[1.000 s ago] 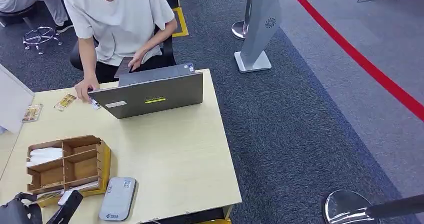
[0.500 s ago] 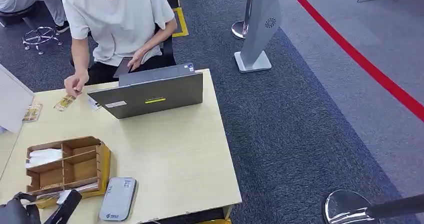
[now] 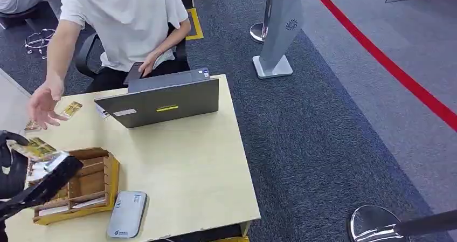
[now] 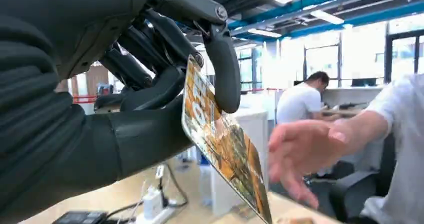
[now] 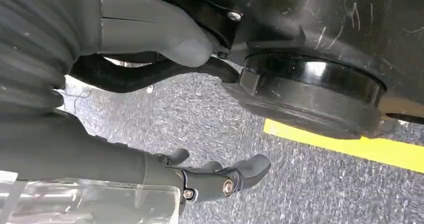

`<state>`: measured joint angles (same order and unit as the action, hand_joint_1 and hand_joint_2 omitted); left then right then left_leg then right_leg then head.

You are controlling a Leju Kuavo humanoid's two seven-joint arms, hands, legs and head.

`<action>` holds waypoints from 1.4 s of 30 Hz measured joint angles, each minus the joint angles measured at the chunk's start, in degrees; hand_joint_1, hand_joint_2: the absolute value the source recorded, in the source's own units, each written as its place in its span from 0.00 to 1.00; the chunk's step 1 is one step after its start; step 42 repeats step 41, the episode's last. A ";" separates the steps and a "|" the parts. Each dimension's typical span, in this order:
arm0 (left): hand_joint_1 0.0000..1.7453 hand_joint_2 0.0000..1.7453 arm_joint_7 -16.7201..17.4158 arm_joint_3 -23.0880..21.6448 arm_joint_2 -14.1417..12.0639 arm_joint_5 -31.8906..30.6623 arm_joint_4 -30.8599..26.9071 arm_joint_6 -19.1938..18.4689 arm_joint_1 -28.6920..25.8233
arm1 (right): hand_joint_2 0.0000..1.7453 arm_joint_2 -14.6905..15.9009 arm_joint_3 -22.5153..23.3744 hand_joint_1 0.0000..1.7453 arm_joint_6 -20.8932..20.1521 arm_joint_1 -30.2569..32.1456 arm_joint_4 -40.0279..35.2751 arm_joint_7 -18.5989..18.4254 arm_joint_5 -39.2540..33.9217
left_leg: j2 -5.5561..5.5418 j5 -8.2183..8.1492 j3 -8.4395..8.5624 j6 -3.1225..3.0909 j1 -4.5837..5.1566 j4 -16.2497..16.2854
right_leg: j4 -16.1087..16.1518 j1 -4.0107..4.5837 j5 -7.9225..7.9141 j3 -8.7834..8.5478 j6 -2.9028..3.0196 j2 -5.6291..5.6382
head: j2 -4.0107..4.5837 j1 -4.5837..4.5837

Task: Pass the card to the sensor for recognition and then transmit it.

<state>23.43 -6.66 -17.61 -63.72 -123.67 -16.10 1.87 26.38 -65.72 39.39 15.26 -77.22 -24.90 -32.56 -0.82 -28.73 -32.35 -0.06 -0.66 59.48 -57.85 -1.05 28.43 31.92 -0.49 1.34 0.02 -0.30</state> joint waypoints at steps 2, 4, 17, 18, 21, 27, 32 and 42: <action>1.00 1.00 1.78 -0.77 -1.36 1.39 0.02 -2.86 5.32 | 1.00 0.09 -0.50 0.00 0.00 -0.47 0.07 0.42 -1.05 | 0.00 0.05 -0.02 0.00 0.00 0.00 | -0.02 0.00 -0.05 0.03 0.02 0.02 | 0.00 0.02; 1.00 1.00 2.96 -1.29 -2.21 1.60 0.53 -4.10 9.84 | 1.00 0.13 -1.16 0.00 0.00 -1.01 0.20 0.57 -1.62 | 0.03 0.06 -0.01 -0.01 0.00 0.00 | -0.02 0.00 -0.07 0.03 0.04 0.06 | 0.00 0.02; 1.00 1.00 4.44 -2.52 -4.16 -7.53 15.18 -0.05 20.42 | 1.00 0.29 -5.36 0.00 0.00 -4.19 1.75 3.41 -7.41 | 0.04 0.12 -0.02 0.04 0.00 0.00 | -0.03 0.00 -0.10 0.06 0.07 0.07 | 0.00 0.04; 0.00 1.00 4.22 -2.52 -4.16 -7.56 16.50 -0.03 20.38 | 1.00 0.29 -5.64 0.00 0.00 -4.33 1.92 3.48 -7.72 | 0.06 0.12 -0.03 0.04 0.00 0.00 | -0.04 0.00 -0.12 0.09 0.09 0.10 | 0.02 -0.02; 0.00 1.00 3.94 -2.45 -4.16 -7.34 18.34 0.17 20.29 | 1.00 0.37 -6.01 0.00 -0.02 -4.46 2.25 3.08 -7.78 | 0.18 0.16 -0.14 0.06 -0.03 0.00 | -0.07 0.03 -0.22 0.22 0.18 0.23 | 0.00 0.00; 0.00 1.00 2.45 -1.44 -4.71 -6.20 19.19 1.98 19.37 | 1.00 0.90 -6.03 0.00 0.00 -4.43 2.38 1.90 -6.58 | 0.16 0.14 -0.26 0.04 -0.01 0.01 | -0.05 0.01 -0.20 0.30 0.17 0.20 | 0.00 -0.02; 0.00 1.00 -0.13 1.01 -5.51 -3.79 15.12 6.64 12.39 | 1.00 0.94 -5.44 0.00 0.00 -3.75 2.27 1.47 -4.66 | 0.21 0.11 -0.31 0.04 -0.01 -0.03 | -0.06 0.01 -0.19 0.33 0.17 0.27 | 0.00 -0.02; 0.00 1.00 -14.75 17.58 -2.81 23.74 1.14 13.73 -13.94 | 1.00 0.20 1.26 0.00 -0.02 2.30 -0.43 -2.59 1.83 | 0.30 -0.11 -0.29 0.08 0.01 -0.10 | -0.03 -0.03 0.09 0.32 0.07 0.35 | 0.00 -0.05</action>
